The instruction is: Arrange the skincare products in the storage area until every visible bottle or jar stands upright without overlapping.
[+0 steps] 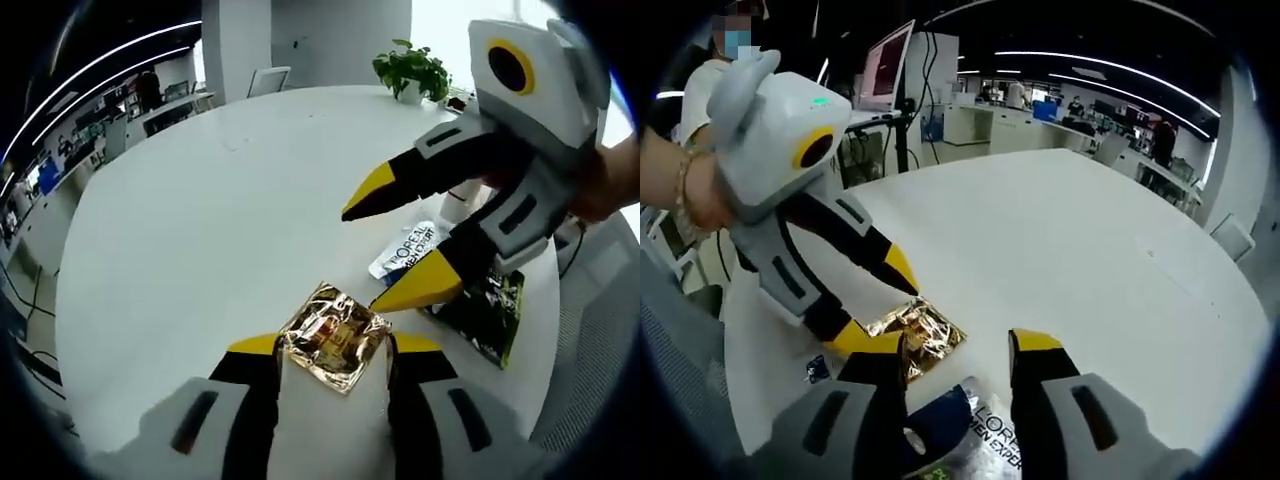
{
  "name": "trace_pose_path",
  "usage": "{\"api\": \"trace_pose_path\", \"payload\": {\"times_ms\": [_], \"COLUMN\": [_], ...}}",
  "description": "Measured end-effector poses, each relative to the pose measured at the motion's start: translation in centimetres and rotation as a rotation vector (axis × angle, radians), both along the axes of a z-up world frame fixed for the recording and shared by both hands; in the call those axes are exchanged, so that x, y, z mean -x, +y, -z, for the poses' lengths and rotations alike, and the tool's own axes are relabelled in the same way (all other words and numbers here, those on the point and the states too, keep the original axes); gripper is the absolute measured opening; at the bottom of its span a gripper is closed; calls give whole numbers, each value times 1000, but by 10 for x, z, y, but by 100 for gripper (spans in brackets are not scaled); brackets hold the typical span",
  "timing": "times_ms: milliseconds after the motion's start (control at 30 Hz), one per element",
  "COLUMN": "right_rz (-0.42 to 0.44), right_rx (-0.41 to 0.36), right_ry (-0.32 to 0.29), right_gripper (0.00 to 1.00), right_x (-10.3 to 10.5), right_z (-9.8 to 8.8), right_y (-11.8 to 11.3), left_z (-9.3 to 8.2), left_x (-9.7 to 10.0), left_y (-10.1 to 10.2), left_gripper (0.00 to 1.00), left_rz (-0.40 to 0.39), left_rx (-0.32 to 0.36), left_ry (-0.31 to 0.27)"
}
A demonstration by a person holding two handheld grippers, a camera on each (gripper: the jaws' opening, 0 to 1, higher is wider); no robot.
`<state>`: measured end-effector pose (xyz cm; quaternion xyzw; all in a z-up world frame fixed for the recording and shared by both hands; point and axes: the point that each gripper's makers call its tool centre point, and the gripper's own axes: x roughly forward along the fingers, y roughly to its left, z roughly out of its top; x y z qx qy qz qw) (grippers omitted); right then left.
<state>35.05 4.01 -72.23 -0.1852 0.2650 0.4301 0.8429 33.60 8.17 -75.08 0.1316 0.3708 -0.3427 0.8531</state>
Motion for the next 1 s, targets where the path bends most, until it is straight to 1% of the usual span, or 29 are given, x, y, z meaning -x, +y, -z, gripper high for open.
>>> {"api": "trace_pose_path", "payload": {"times_ms": [133, 267, 433, 500, 533, 567, 633, 700, 800, 867, 933, 1000], "right_rz": [-9, -17, -28, -39, -41, -43, -47, -52, -55, -55, -55, -52], "right_rx": [-16, -31, -57, -72, -75, -83, -90, -102, -113, -122, -139, -153], "right_ry": [-10, -19, -31, -44, -48, -57, -68, -85, -103, -117, -128, -135], "right_gripper": [44, 48, 55, 56, 58, 59, 60, 62, 64, 66, 68, 70], "right_x": [6, 16, 28, 38, 41, 44, 51, 62, 71, 78, 87, 93], "right_z": [-6, -15, -25, -36, -38, -43, -48, -60, -66, -73, -81, -87], "right_y": [0, -1, -4, -6, -8, -9, -12, -16, -20, -24, -26, -30], "left_z": [-4, -18, -24, -29, -31, -36, -40, -43, -50, -52, -56, -56], "left_x": [4, 14, 23, 30, 32, 37, 42, 47, 56, 61, 71, 74], "left_y": [1, -1, -2, -2, -2, -3, -3, -4, -7, -6, -8, -7], "left_gripper": [50, 55, 61, 64, 65, 66, 69, 71, 75, 79, 81, 83], "left_rz": [-9, -14, -22, -25, -25, -25, -27, -31, -35, -35, -36, -37], "left_rx": [6, 20, 40, 51, 54, 60, 74, 83, 97, 100, 100, 101], "left_ry": [-5, -9, -10, -13, -15, -15, -18, -22, -30, -34, -37, -36]}}
